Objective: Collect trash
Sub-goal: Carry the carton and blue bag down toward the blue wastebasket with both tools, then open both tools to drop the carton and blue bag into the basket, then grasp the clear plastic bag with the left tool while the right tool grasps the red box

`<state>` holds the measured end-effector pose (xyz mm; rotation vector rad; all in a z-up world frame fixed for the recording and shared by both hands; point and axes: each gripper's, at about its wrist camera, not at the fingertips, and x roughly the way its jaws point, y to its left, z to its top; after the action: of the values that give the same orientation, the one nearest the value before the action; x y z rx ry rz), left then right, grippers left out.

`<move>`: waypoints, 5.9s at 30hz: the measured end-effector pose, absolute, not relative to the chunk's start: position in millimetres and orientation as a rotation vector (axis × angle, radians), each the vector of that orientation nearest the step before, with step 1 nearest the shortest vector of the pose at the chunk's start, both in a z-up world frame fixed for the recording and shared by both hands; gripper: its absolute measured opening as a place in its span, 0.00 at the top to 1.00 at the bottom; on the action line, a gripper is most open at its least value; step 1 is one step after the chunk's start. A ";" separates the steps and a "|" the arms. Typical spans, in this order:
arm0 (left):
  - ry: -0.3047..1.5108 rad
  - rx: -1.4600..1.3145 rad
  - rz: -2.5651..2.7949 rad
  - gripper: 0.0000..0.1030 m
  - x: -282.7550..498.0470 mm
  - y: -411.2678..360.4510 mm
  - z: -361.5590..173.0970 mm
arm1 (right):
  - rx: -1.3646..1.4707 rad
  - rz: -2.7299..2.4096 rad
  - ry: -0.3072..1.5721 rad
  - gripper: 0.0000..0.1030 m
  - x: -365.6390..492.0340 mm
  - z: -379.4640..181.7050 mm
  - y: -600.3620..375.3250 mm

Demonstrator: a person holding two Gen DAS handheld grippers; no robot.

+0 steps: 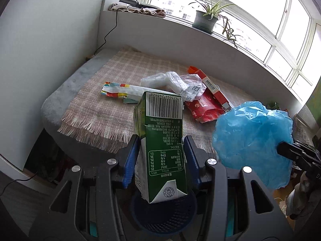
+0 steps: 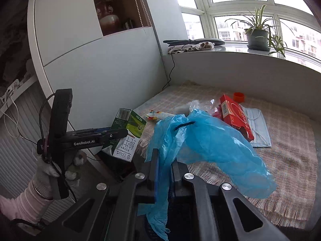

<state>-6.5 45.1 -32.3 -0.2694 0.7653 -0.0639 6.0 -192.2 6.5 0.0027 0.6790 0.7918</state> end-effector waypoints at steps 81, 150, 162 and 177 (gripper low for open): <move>0.887 -0.221 -0.062 0.36 35.5 38.8 -63.4 | -0.074 0.486 0.847 0.31 11.6 -67.2 -226.9; 0.983 -0.071 -0.080 0.77 282.4 41.4 -77.0 | -0.001 0.359 0.967 0.70 283.7 -35.4 -223.7; 0.884 -0.144 -0.078 0.77 253.5 44.5 -38.4 | 0.020 0.361 0.853 0.81 256.9 -10.4 -238.3; 0.801 -0.154 -0.071 0.77 162.3 45.3 -14.3 | -0.071 0.408 0.735 0.81 165.5 19.2 -223.7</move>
<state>162.3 45.3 -14.2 -0.1536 0.8012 -0.0711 165.5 -223.7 19.2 -0.0711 0.7351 0.4079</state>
